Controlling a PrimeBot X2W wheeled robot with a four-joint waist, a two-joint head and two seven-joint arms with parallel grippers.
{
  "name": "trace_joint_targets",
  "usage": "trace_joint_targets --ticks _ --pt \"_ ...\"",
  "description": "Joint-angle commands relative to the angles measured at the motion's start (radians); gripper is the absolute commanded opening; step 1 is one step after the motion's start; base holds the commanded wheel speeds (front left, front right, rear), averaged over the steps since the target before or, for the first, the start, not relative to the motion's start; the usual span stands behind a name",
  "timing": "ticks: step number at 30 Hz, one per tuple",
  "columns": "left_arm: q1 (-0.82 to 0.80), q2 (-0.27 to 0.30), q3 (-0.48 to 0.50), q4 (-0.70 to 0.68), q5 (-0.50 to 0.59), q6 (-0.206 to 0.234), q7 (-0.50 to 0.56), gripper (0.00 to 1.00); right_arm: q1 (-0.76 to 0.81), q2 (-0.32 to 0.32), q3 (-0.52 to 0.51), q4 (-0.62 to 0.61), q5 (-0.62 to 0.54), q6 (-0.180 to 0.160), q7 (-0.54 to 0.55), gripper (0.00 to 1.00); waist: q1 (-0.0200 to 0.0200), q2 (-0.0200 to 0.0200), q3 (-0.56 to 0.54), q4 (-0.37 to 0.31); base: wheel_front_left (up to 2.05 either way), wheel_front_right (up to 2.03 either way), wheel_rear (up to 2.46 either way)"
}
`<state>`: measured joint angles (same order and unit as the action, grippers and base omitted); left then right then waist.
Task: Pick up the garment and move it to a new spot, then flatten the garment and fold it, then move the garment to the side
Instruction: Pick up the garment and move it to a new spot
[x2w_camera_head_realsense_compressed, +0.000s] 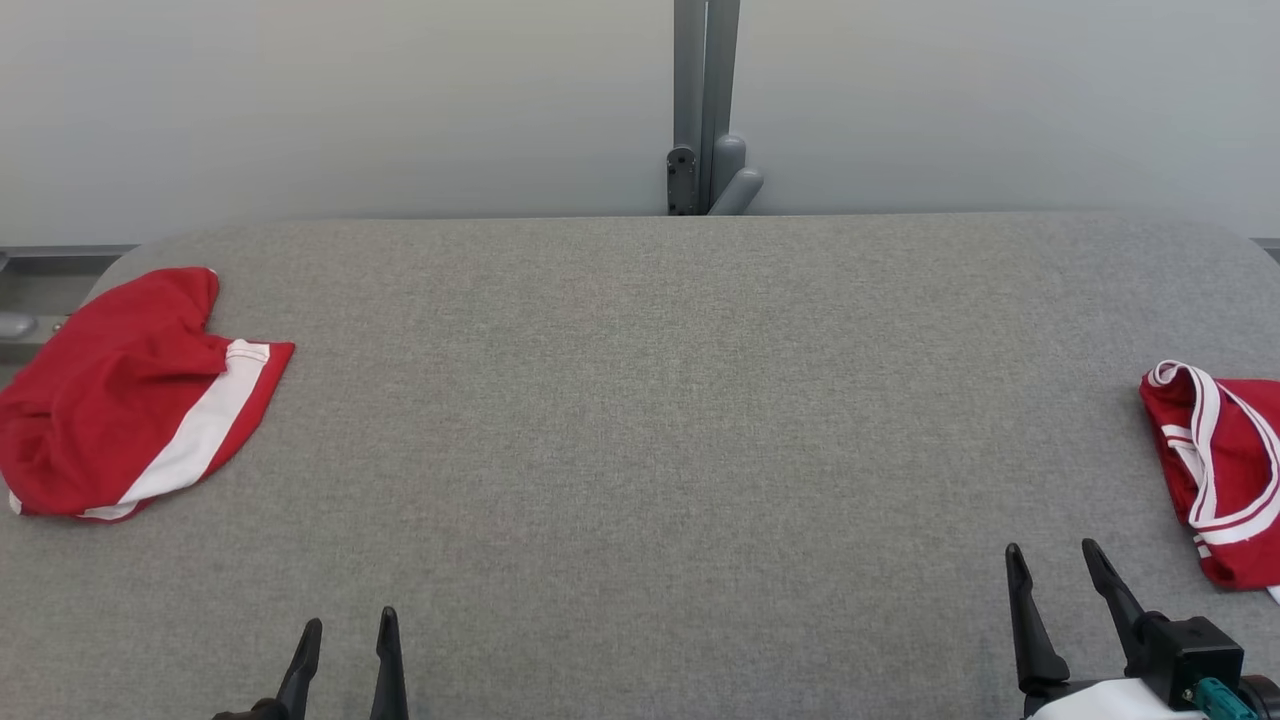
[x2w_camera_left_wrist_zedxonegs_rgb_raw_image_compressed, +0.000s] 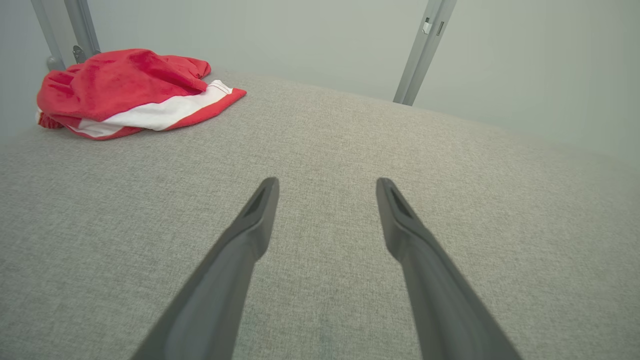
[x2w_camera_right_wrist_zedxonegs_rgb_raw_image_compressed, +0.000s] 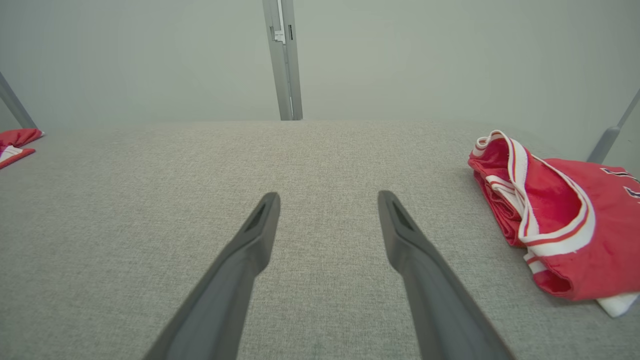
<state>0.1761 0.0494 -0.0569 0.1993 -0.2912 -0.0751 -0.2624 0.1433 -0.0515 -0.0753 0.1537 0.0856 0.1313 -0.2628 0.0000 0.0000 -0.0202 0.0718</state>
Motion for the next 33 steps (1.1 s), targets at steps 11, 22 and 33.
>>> trace_joint_targets --ticks 11,22,33 --pt "-0.012 0.003 -0.002 -0.001 0.012 -0.001 -0.003 1.0 0.026 0.0 -0.001 0.005 0.026 -0.001 -0.003 1.0 0.0 0.0 -0.001 0.037 0.0 0.0 0.0" --pt "0.008 0.003 0.014 -0.004 0.027 -0.004 -0.003 1.0 0.028 0.0 0.02 0.014 0.044 -0.001 -0.003 1.0 0.0 0.0 -0.021 0.249 0.0 0.0 0.0" --pt "0.041 0.002 0.052 -0.017 0.018 -0.004 -0.003 1.0 0.006 0.0 0.083 0.04 0.053 -0.001 -0.003 1.0 0.0 0.0 -0.04 0.406 0.0 0.0 0.0"
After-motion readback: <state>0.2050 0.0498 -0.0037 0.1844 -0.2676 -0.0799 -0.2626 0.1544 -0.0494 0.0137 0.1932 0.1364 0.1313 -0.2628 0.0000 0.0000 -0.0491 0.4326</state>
